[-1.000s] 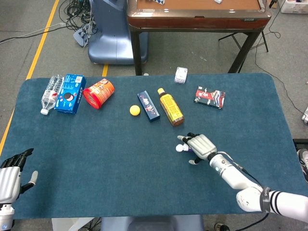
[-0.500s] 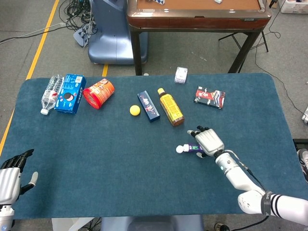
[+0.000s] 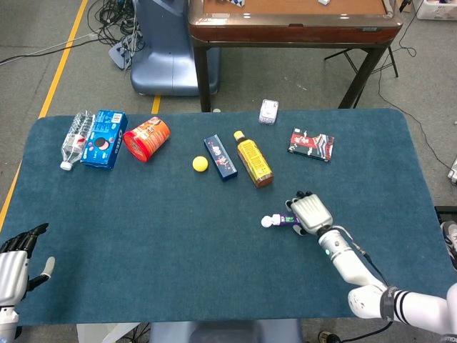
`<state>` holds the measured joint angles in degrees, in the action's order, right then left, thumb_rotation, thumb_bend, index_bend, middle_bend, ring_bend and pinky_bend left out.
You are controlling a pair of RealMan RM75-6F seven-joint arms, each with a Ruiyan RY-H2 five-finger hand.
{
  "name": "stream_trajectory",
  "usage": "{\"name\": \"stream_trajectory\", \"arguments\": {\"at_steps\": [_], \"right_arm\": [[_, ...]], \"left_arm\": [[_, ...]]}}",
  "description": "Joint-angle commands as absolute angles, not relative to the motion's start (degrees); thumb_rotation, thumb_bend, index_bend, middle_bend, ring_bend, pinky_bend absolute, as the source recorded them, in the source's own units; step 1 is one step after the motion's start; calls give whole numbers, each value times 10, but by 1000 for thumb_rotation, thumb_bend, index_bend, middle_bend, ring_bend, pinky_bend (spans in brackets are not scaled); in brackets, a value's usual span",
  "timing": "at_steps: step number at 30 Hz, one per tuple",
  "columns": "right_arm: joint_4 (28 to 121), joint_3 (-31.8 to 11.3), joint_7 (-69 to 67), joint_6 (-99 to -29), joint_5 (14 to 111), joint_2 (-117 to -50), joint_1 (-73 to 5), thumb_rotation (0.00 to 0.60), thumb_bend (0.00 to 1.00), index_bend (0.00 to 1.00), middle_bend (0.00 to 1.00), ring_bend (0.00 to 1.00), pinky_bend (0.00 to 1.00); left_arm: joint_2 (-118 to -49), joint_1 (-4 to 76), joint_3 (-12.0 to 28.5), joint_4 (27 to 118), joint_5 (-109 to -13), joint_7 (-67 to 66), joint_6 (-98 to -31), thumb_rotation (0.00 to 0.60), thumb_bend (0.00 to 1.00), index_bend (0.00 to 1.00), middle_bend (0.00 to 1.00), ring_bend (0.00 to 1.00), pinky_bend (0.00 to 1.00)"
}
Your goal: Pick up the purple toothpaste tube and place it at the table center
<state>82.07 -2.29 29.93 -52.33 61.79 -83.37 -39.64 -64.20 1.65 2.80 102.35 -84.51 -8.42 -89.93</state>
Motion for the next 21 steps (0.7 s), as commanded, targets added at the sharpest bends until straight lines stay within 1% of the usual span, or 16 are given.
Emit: {"name": "stream_trajectory", "arguments": {"at_steps": [1,11,14,18,21], "right_arm": [[817,-22,301,-523,615,-837,-394,600,332,396,441,214,267],[802,-18,311,-523,616,-853,-391,600,334,417,451,230,268],[798,-19,312,-523,617,-858,-392,600,343,438,461,241,269],[791,-20,316,-523,619,-864,-393,600,391,485,489,268,275],[785,-23,315,-526,621,-866,-393,600,480,551,536,311,303]], "left_arm": [[-642,16,27,1023,-846,-83,-899,600,354,144,233,213,214],[-642,16,28,1019,-849,-77,-897,600,354,144,232,209,213],[-642,15,28,1018,-848,-75,-899,600,354,144,232,207,213],[-641,13,28,1018,-850,-72,-901,600,354,144,229,204,213],[-640,12,27,1017,-850,-70,-902,600,354,144,228,203,213]]}}
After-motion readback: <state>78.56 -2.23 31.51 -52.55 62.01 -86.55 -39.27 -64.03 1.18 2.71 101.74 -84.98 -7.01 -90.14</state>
